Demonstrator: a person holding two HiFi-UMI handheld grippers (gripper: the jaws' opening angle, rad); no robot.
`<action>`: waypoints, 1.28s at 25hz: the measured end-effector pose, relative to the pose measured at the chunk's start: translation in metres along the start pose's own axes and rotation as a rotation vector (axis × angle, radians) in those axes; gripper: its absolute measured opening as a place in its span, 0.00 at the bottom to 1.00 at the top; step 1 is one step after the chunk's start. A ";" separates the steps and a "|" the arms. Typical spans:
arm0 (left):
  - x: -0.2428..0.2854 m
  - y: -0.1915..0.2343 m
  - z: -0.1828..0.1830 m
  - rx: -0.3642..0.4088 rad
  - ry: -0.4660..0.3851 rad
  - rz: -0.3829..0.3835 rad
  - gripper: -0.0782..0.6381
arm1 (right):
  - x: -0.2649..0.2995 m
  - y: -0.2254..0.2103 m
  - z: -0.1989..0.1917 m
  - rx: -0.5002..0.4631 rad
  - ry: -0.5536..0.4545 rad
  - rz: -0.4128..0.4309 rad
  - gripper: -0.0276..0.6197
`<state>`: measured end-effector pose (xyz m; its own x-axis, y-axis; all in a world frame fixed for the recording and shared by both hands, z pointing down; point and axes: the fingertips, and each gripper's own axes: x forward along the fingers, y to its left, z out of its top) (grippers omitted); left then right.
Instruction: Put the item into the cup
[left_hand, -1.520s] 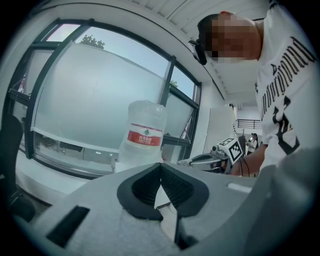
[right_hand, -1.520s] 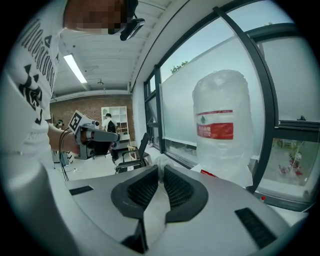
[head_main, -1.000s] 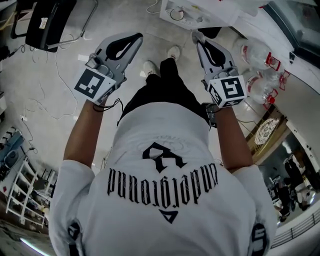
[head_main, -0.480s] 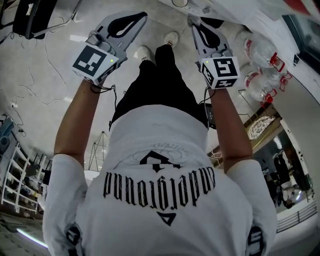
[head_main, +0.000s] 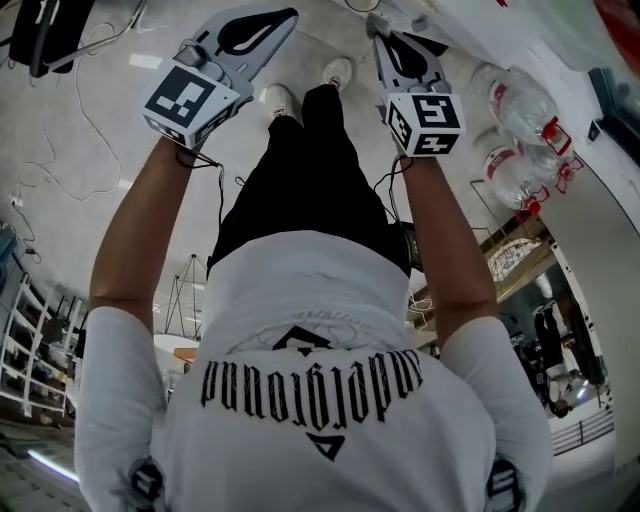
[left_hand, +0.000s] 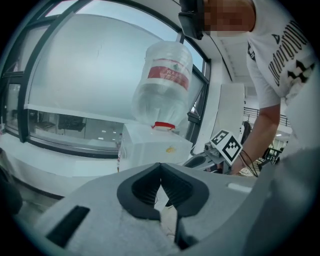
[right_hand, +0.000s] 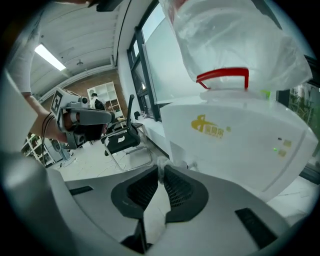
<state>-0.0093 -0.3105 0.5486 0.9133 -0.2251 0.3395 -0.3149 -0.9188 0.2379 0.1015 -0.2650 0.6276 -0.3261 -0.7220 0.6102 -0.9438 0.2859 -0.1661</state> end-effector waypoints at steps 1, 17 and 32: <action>0.004 0.001 -0.005 0.005 0.004 -0.006 0.13 | 0.005 -0.004 -0.004 0.009 0.005 -0.001 0.11; 0.050 0.033 -0.077 -0.069 0.041 0.012 0.13 | 0.088 -0.034 -0.074 0.046 0.084 -0.047 0.11; 0.076 0.045 -0.106 -0.106 0.057 0.012 0.13 | 0.138 -0.067 -0.110 0.095 0.142 -0.100 0.11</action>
<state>0.0182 -0.3348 0.6813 0.8938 -0.2145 0.3938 -0.3545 -0.8758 0.3276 0.1255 -0.3144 0.8083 -0.2263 -0.6460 0.7290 -0.9741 0.1521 -0.1676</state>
